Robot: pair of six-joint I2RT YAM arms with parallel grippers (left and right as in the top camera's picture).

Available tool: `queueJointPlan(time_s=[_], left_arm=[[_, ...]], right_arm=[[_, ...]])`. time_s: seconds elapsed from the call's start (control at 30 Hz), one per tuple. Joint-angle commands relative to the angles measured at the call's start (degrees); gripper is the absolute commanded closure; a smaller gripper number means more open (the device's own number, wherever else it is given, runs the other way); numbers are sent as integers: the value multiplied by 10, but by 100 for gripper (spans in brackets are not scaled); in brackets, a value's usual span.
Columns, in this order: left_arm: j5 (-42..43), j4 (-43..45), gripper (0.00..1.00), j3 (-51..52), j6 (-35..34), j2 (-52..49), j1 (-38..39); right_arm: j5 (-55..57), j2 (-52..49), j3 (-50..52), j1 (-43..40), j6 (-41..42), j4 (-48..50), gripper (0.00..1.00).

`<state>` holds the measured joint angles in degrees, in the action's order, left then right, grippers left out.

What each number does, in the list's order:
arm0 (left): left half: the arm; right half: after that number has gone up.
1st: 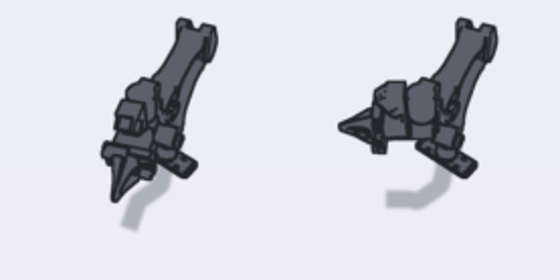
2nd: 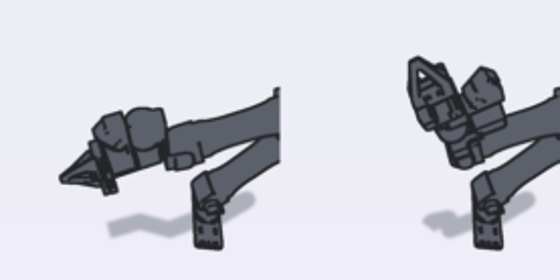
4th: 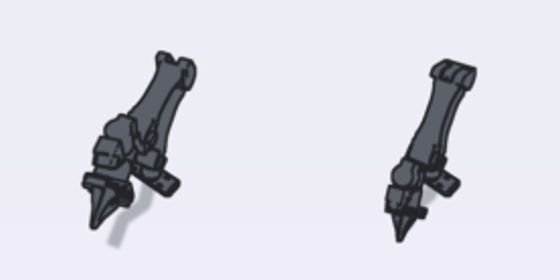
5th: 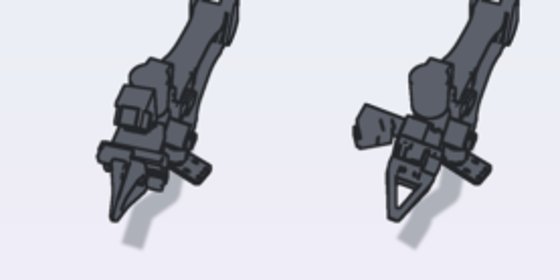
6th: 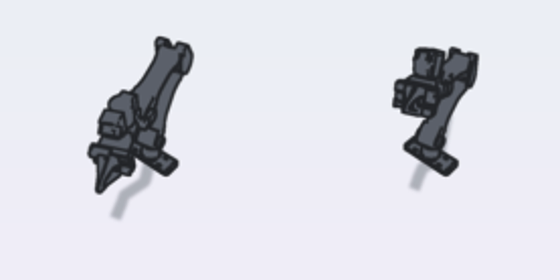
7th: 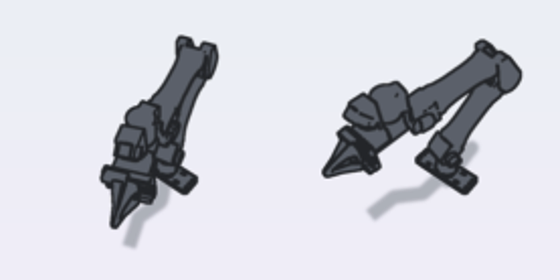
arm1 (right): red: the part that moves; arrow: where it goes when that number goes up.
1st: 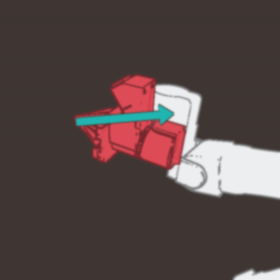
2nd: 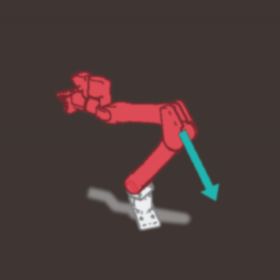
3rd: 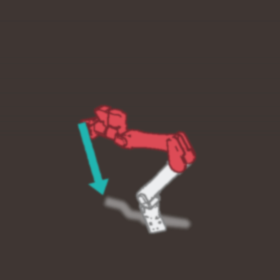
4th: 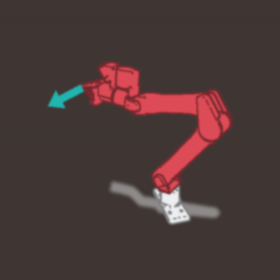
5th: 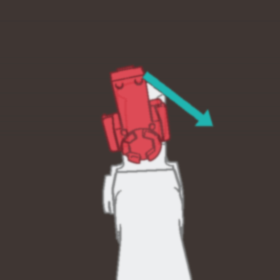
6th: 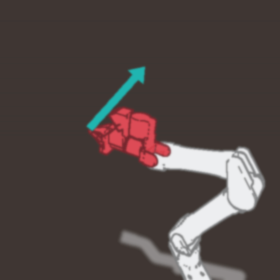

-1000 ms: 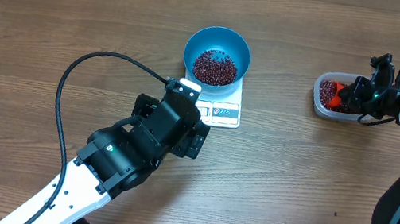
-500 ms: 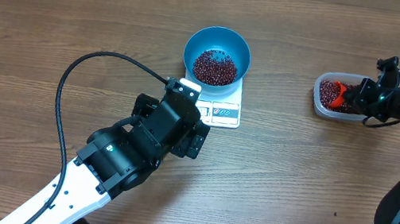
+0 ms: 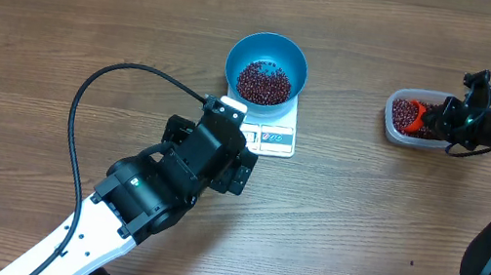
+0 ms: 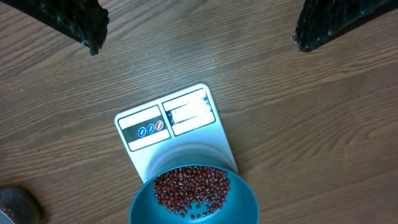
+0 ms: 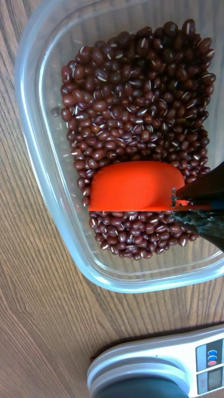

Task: Scoop item into bowl and weigh 150g on scale
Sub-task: 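Tilt the red cup upright and lift it out of the tub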

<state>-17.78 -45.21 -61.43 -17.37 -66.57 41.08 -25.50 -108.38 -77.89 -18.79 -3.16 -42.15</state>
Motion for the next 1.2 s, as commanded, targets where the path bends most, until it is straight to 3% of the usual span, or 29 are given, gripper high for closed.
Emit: queueJointPlan(time_s=[0.0,0.57,1.17], left_arm=[[-2,0,1,3,5,-2,-6],[-2,0,1,3,5,-2,-6],[-2,0,1,3,5,-2,-6]], right_arm=[[37,-47,7,-1,2,-3,96],[23,-68,7,-2,4,1,96],[-119,-68,7,-47,4,0,96]])
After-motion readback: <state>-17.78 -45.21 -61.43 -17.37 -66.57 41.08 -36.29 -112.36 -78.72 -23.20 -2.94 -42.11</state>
